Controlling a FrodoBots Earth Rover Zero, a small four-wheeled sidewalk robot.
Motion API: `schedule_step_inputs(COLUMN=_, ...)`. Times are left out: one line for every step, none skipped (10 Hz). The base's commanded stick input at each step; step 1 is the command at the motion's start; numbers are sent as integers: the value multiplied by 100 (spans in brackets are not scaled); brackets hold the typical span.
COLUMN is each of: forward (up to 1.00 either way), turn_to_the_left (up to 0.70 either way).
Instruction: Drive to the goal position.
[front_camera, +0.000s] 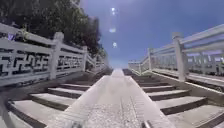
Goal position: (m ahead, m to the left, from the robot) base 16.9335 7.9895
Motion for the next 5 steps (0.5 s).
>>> schedule_step_inputs(forward=45, turn_to_the_left=0)
schedule_step_inputs(forward=45, turn_to_the_left=0)
schedule_step_inputs(forward=45, turn_to_the_left=0)
schedule_step_inputs(forward=45, turn_to_the_left=0)
schedule_step_inputs(forward=45, turn_to_the_left=0)
